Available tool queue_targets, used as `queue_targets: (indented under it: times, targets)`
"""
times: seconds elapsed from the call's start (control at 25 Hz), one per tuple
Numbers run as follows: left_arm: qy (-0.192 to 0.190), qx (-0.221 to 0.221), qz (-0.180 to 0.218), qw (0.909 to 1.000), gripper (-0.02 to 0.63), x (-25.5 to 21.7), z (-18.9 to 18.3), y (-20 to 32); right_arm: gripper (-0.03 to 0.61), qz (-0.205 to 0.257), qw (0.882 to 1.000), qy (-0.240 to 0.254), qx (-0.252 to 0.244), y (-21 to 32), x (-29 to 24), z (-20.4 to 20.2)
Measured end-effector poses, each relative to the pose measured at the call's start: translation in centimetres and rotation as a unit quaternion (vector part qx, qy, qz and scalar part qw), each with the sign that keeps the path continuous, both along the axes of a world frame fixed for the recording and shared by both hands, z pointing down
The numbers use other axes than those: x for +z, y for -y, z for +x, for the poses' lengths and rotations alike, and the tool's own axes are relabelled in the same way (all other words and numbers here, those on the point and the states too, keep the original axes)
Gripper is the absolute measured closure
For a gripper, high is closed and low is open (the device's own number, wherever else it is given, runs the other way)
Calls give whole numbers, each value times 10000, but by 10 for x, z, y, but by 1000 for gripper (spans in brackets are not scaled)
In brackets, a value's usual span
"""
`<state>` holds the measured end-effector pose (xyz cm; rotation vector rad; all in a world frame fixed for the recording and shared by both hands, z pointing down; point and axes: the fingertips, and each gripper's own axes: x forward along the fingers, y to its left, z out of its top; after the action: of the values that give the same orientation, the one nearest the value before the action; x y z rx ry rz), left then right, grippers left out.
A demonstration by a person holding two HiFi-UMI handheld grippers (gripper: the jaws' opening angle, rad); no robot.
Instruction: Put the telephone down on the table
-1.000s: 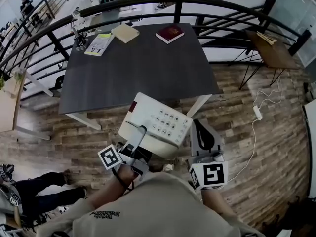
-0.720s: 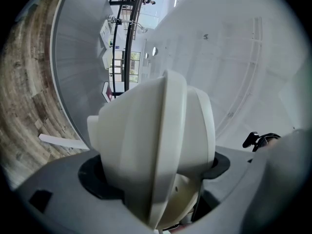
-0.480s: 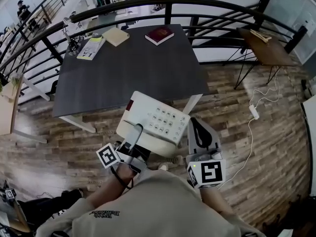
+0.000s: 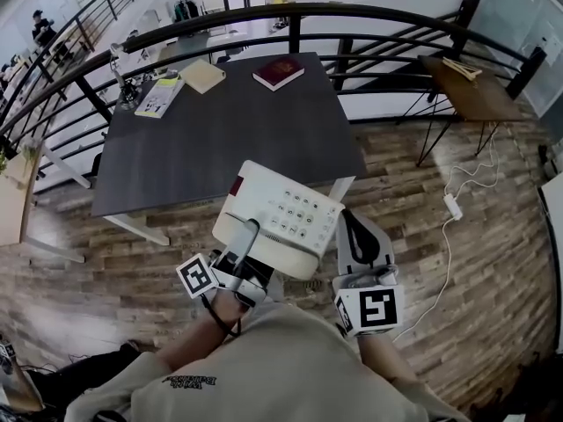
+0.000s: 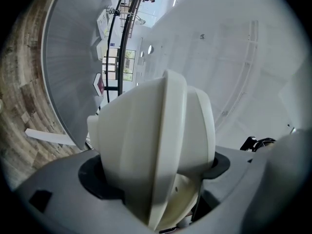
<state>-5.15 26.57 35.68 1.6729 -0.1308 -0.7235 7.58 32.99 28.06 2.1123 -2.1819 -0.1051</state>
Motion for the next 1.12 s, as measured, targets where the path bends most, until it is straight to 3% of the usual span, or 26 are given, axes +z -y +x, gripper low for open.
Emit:
queue_targets:
  times: [0.44, 1.12]
  targets:
    - [-115, 167, 11, 9998, 169, 13, 27, 57, 577, -72, 9999, -89, 103, 52, 11, 22]
    - [144, 464, -198, 9986, 169, 37, 79, 242, 577, -415, 9991, 57, 98, 253, 31, 66]
